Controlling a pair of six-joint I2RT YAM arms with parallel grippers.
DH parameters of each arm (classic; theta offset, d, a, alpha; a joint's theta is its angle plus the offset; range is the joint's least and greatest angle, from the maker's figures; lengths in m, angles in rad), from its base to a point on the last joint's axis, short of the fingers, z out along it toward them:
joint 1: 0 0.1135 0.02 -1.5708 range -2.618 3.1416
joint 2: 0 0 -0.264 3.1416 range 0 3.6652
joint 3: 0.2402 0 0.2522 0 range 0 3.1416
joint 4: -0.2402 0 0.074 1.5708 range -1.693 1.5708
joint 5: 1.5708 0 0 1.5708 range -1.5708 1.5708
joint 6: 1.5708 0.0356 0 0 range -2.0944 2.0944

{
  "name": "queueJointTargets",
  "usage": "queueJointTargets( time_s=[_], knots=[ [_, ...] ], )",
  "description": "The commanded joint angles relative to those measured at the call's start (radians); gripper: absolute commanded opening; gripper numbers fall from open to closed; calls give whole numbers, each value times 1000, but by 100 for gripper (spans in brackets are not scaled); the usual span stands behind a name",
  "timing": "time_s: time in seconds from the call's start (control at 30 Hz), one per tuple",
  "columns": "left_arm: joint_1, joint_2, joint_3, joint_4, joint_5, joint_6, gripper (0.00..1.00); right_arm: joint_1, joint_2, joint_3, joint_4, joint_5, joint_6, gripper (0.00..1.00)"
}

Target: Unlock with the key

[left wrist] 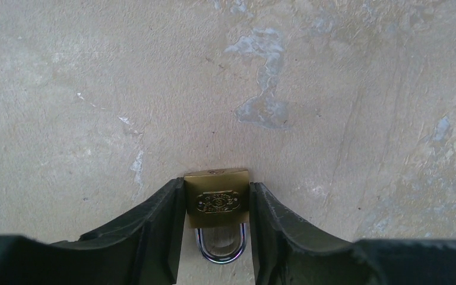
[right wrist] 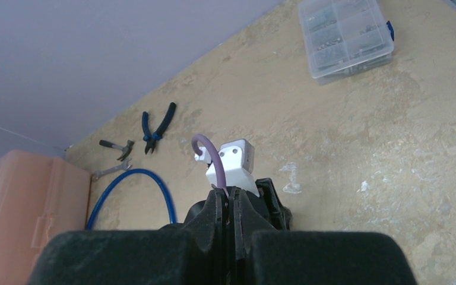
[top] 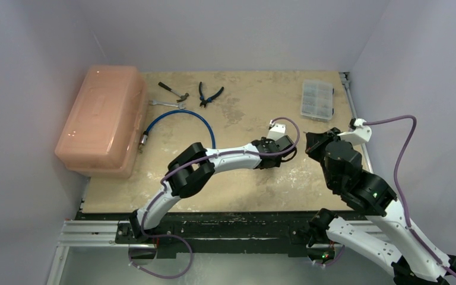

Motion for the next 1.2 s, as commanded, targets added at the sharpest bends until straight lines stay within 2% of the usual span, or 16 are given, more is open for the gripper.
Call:
queueJointTargets(
  time_s=[0.0,0.13,0.27,0.33,0.5,0.8,1.03,1.17],
  knots=[
    [-6,1,-33,10,-9,21,31,0,-12,-2,-6,26,2,0],
    [-7,-55,-111,79,38,117,19,0,-19,-1,-6,33,4,0],
    [-7,-144,-213,133,47,310,10,0,-25,4,-14,43,5,0],
    [-7,-225,-287,173,48,454,7,0,-31,5,-18,48,5,0],
    [-7,-443,-535,304,211,825,8,0,-35,-11,-24,51,15,0],
    [-5,-604,-710,107,478,1311,7,0,-24,-46,-18,2,58,0],
    [-4,-595,-748,18,611,1538,10,0,-24,-63,-22,-21,77,0],
    [2,-560,-736,-2,660,1600,12,0,-23,-73,-22,-40,90,0]
  ],
)
